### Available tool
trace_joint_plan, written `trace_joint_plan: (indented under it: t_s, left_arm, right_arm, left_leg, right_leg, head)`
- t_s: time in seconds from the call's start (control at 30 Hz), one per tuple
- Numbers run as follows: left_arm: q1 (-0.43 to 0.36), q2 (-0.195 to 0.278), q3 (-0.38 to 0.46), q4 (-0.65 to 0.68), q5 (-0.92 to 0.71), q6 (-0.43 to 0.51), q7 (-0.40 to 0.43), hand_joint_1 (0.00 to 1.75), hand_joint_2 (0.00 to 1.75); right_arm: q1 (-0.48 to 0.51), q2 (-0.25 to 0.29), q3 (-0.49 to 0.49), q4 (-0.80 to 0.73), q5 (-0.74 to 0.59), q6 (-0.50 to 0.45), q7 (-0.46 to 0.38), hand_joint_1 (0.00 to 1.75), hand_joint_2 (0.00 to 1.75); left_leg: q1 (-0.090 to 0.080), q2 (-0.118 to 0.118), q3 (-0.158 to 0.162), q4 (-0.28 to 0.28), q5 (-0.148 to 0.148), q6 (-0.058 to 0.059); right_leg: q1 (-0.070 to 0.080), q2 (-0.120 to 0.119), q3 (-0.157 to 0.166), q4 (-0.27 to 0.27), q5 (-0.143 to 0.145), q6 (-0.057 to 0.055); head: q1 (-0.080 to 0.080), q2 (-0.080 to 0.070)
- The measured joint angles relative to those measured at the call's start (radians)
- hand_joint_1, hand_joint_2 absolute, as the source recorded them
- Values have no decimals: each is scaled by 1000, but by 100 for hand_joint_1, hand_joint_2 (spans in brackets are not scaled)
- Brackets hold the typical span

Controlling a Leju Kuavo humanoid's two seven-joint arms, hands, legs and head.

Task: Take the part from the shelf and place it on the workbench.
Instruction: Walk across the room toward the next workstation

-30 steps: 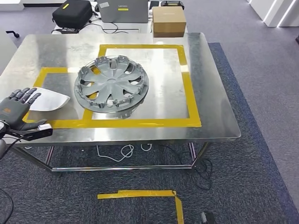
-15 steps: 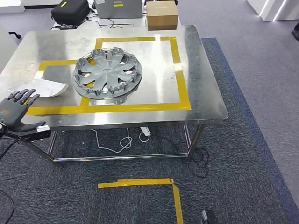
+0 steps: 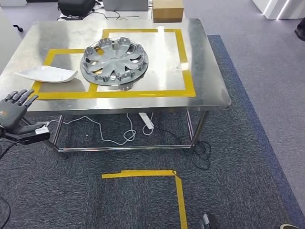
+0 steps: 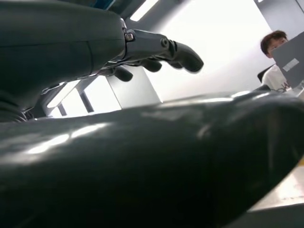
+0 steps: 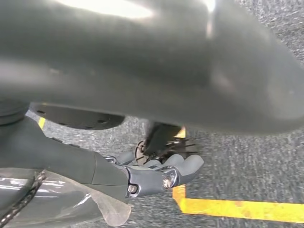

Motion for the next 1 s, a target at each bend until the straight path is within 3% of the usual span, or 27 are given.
trace_joint_plan:
  t_s: [0.03,0.07,0.1,0.13,0.17,0.2,0.27,0.3,0.33,0.37,0.43,0.5,0.53,0.6,0.67,0.77,0.8,0.83,0.87,0.97,1.0]
  left_arm:
    - [1,4,0,0,1,2,0,0,0]
    - [3,7,1,0,2,4,0,0,0]
    - [7,9,1,0,4,4,0,0,0]
    - [11,11,1,0,6,1,1,0,0]
    - [17,13,1,0,9,-3,3,0,0]
    - [22,16,1,0,14,-6,4,0,0]
    - [33,16,2,0,31,-5,5,0,0]
    - [43,14,5,0,44,0,3,0,0]
    - [56,11,9,0,56,10,1,0,0]
    - [70,7,14,0,67,23,0,0,0]
    - [94,-3,25,0,80,49,-3,0,0]
    - [109,-11,37,0,97,63,-8,0,0]
    - [117,-15,46,0,111,65,-13,0,0]
    - [138,-27,67,0,150,65,-25,0,0]
    - [164,-43,91,-3,181,66,-36,0,0]
    - [204,-60,119,-8,195,71,-41,0,0]
    - [216,-63,125,-8,196,71,-41,0,0]
    - [226,-66,129,-8,197,72,-42,0,0]
    - [234,-69,134,-8,199,70,-43,0,0]
    - [253,-75,154,-11,224,56,-47,0,0]
    - [264,-78,165,-12,239,49,-48,0,0]
  right_arm:
    - [0,0,0,-1,0,0,-1,0,0]
    - [2,-1,1,-2,0,0,-1,0,0]
    - [3,-1,2,-2,-1,0,-1,0,0]
    - [4,-1,4,-2,-2,0,-1,0,0]
    - [5,-2,6,-2,-4,-1,-1,0,0]
    - [6,-2,8,-2,-5,-2,0,0,0]
    - [4,-3,10,-2,-7,-8,1,0,0]
    - [2,-3,11,-2,-7,-11,2,0,0]
    - [1,-3,12,-2,-8,-14,4,0,0]
    - [1,-3,13,-2,-8,-16,6,0,0]
    - [2,-3,16,-2,-9,-17,8,0,0]
    - [2,-3,18,-2,-12,-13,11,0,0]
    - [2,-3,18,-2,-14,-10,13,0,0]
    - [3,-3,19,-1,-19,-6,17,0,0]
    - [6,-3,21,1,-22,-4,20,0,0]
    - [8,-3,25,6,-23,0,24,0,0]
    - [9,-3,25,6,-23,1,25,0,0]
    - [10,-3,26,7,-24,1,25,0,0]
    - [11,-3,27,7,-24,1,26,0,0]
    - [8,-3,28,8,-25,1,27,0,0]
    - [7,-3,28,10,-26,0,28,0,0]
  left_leg:
    - [0,1,-3,-2,10,-6]
    - [0,2,-5,-5,21,-12]
    - [2,2,-6,-8,27,-18]
    - [3,1,-10,-4,15,-24]
    - [4,1,-17,15,-18,-28]
    - [5,0,-28,55,-69,-31]
    - [5,0,-50,183,-172,-36]
    - [5,0,-53,240,-193,-38]
    - [5,-1,-45,272,-188,-38]
    - [5,-1,-22,271,-167,-37]
    - [4,-1,67,171,-130,-31]
    - [0,-2,153,45,-141,-21]
    - [-3,-2,172,11,-152,-16]
    - [-5,0,169,-5,-149,-3]
    - [-3,3,156,-10,-133,15]
    - [-2,5,123,-10,-104,26]
    - [-3,5,111,-9,-95,26]
    - [-3,5,100,-9,-87,24]
    - [-3,5,91,-8,-80,22]
    - [-6,4,74,-5,-65,12]
    - [-8,4,72,-4,-61,6]
  right_leg:
    - [2,1,26,-43,-12,-7]
    - [4,1,30,-62,-14,-15]
    - [4,-1,20,-62,-6,-25]
    - [3,-3,12,-63,4,-35]
    - [2,-5,4,-65,17,-45]
    - [1,-7,-7,-65,31,-53]
    - [4,-7,-34,-63,58,-59]
    - [6,-7,-50,-60,70,-60]
    - [7,-7,-67,-57,80,-59]
    - [7,-6,-83,-54,89,-58]
    - [8,-6,-112,-42,104,-51]
    - [10,-6,-132,-30,115,-41]
    - [11,-6,-138,-27,122,-35]
    - [10,-6,-145,-26,131,-24]
    - [7,-4,-167,8,99,-12]
    - [2,-3,-237,190,-21,3]
    - [1,-3,-248,238,-44,6]
    - [1,-3,-241,250,-48,8]
    - [1,-3,-210,219,-36,8]
    - [2,-2,-63,8,20,-5]
    - [3,-1,-36,-33,27,-12]
  head:
    - [0,0]
    - [0,0]
    - [1,0]
    - [1,0]
    - [-2,0]
    - [-5,0]
    - [-9,0]
    - [-9,0]
    - [-9,0]
    - [-10,0]
    - [-10,0]
    - [-8,0]
    - [-8,0]
    - [-9,0]
    - [-6,0]
    - [-1,0]
    - [-1,0]
    - [-1,0]
    - [0,0]
    - [-1,0]
    - [-1,0]
